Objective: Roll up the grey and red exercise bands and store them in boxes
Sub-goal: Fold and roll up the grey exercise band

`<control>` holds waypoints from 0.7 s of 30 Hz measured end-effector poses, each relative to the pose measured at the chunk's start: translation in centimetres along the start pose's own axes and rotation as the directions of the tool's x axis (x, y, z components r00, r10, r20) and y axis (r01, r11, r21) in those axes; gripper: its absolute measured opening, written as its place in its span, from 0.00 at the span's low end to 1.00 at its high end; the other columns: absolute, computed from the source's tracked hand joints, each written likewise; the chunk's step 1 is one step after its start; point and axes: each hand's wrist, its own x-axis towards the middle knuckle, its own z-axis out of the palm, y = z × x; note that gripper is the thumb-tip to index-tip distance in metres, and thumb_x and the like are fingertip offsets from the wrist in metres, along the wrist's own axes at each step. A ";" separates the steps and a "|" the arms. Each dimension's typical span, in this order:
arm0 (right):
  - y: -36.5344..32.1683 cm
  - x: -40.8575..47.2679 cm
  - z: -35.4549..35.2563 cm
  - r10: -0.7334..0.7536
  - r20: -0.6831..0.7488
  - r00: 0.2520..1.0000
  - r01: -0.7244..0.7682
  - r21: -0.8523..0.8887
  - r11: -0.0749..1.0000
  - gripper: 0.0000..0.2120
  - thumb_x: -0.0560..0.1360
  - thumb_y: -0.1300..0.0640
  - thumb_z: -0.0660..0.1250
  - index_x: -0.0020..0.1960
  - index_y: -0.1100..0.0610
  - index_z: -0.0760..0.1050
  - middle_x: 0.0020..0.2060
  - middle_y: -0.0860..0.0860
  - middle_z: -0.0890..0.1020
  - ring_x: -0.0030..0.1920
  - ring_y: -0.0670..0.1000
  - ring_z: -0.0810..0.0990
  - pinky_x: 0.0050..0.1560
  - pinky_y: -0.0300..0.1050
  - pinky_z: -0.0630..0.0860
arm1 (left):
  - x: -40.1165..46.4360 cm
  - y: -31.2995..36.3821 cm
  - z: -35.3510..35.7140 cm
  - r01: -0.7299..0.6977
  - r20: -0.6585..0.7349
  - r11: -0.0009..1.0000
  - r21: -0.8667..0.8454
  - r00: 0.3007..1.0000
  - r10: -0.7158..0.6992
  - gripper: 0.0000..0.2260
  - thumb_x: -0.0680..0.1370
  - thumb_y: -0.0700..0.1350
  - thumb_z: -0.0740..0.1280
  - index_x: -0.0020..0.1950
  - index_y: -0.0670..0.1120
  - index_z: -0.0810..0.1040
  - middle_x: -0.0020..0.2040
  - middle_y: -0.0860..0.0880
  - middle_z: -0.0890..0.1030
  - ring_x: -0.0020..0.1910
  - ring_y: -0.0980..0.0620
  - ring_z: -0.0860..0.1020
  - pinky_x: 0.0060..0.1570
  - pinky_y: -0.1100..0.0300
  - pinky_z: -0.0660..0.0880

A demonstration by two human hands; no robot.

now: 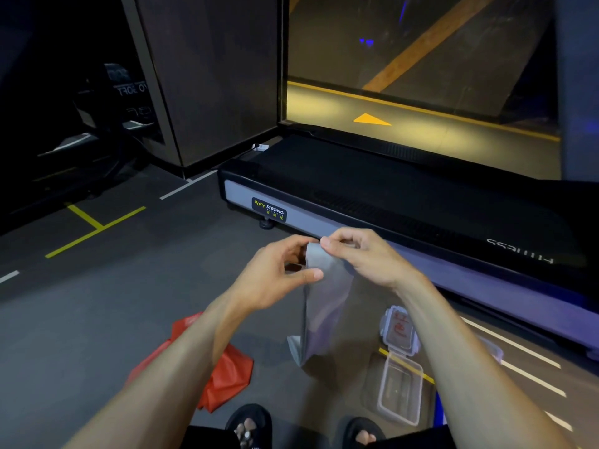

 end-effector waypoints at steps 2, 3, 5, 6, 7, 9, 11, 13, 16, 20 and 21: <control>0.0 0.0 0.0 -0.005 -0.010 1.000 0.005 -0.008 1.000 0.14 0.79 0.44 0.69 0.49 0.55 0.83 0.38 0.43 0.83 0.41 0.40 0.78 0.47 0.35 0.72 | 0.0 -0.2 0.2 0.003 -0.028 1.000 -0.009 1.000 -0.003 0.21 0.74 0.44 0.77 0.65 0.52 0.78 0.52 0.53 0.86 0.54 0.54 0.84 0.63 0.49 0.78; 0.0 0.0 0.0 -0.007 -0.018 1.000 0.007 -0.011 1.000 0.14 0.79 0.45 0.69 0.49 0.55 0.83 0.39 0.44 0.84 0.41 0.40 0.79 0.47 0.34 0.72 | 0.0 -0.2 0.3 0.008 -0.039 1.000 -0.004 0.999 -0.008 0.20 0.75 0.42 0.77 0.65 0.52 0.79 0.49 0.53 0.87 0.52 0.55 0.85 0.61 0.52 0.78; -0.1 -0.1 0.0 -0.005 -0.030 1.000 0.004 -0.024 1.000 0.14 0.79 0.45 0.69 0.49 0.55 0.83 0.41 0.45 0.85 0.43 0.39 0.80 0.47 0.31 0.73 | 0.0 -0.2 0.2 0.015 -0.051 1.000 0.025 0.999 -0.014 0.19 0.77 0.41 0.75 0.66 0.51 0.79 0.40 0.55 0.85 0.44 0.59 0.83 0.54 0.60 0.76; -0.1 -0.1 0.0 -0.002 -0.034 0.999 0.001 -0.034 0.999 0.14 0.79 0.44 0.69 0.49 0.55 0.83 0.40 0.45 0.84 0.42 0.40 0.80 0.47 0.32 0.73 | -0.1 -0.1 0.2 0.018 -0.053 0.999 0.044 0.998 -0.016 0.19 0.77 0.41 0.75 0.66 0.50 0.78 0.37 0.57 0.84 0.41 0.61 0.82 0.51 0.63 0.74; 0.0 -0.1 0.0 -0.001 -0.035 0.999 -0.001 -0.047 0.999 0.14 0.79 0.44 0.69 0.48 0.54 0.83 0.39 0.45 0.84 0.42 0.40 0.79 0.47 0.33 0.72 | -0.1 0.0 0.2 0.020 -0.052 0.998 0.061 0.998 -0.016 0.19 0.77 0.41 0.74 0.67 0.51 0.78 0.36 0.58 0.83 0.40 0.63 0.81 0.50 0.66 0.73; -0.1 -0.1 0.0 -0.004 -0.030 1.000 0.002 -0.065 0.998 0.14 0.79 0.43 0.68 0.46 0.53 0.82 0.36 0.44 0.80 0.38 0.40 0.75 0.43 0.36 0.70 | 0.0 -0.1 0.2 0.016 -0.050 0.996 0.088 0.999 -0.012 0.18 0.77 0.42 0.74 0.66 0.52 0.78 0.36 0.60 0.83 0.40 0.66 0.81 0.49 0.68 0.72; 0.0 -0.1 0.0 0.000 -0.030 1.000 -0.003 -0.101 0.995 0.17 0.79 0.41 0.67 0.44 0.54 0.82 0.32 0.45 0.75 0.35 0.42 0.71 0.40 0.40 0.67 | -0.1 0.0 0.1 0.009 -0.057 0.993 0.118 0.998 -0.002 0.19 0.78 0.42 0.74 0.67 0.52 0.78 0.37 0.61 0.84 0.43 0.66 0.82 0.51 0.69 0.72; 0.1 0.0 0.0 0.011 -0.045 0.999 -0.017 -0.125 0.992 0.20 0.79 0.39 0.67 0.45 0.56 0.83 0.31 0.46 0.72 0.34 0.43 0.69 0.40 0.44 0.64 | -0.1 0.1 0.0 -0.002 -0.058 0.988 0.151 0.998 0.011 0.19 0.78 0.44 0.74 0.69 0.53 0.78 0.39 0.62 0.85 0.44 0.67 0.82 0.50 0.69 0.72; 0.2 0.1 0.0 0.026 -0.043 0.999 -0.031 -0.120 0.992 0.28 0.75 0.32 0.65 0.46 0.58 0.82 0.33 0.49 0.74 0.36 0.47 0.70 0.43 0.47 0.65 | -0.1 0.2 0.0 -0.036 -0.050 0.979 0.202 0.998 0.047 0.20 0.79 0.47 0.73 0.70 0.57 0.76 0.40 0.61 0.85 0.39 0.63 0.79 0.46 0.66 0.73; 0.4 -0.1 -0.1 0.069 0.004 0.998 -0.068 -0.110 0.992 0.34 0.73 0.29 0.64 0.49 0.61 0.83 0.41 0.63 0.84 0.40 0.49 0.76 0.47 0.50 0.71 | -0.1 -0.2 0.0 -0.082 0.007 0.989 0.123 0.997 0.082 0.19 0.79 0.44 0.73 0.68 0.55 0.76 0.51 0.54 0.85 0.53 0.55 0.83 0.59 0.52 0.78; 0.4 -0.2 -0.2 0.085 0.014 0.996 -0.083 -0.113 0.990 0.31 0.76 0.31 0.64 0.49 0.59 0.84 0.45 0.62 0.85 0.41 0.48 0.79 0.50 0.52 0.74 | -0.2 -0.2 0.0 -0.085 0.023 0.990 0.110 0.996 0.083 0.17 0.79 0.43 0.73 0.67 0.54 0.77 0.54 0.53 0.84 0.55 0.52 0.83 0.60 0.50 0.78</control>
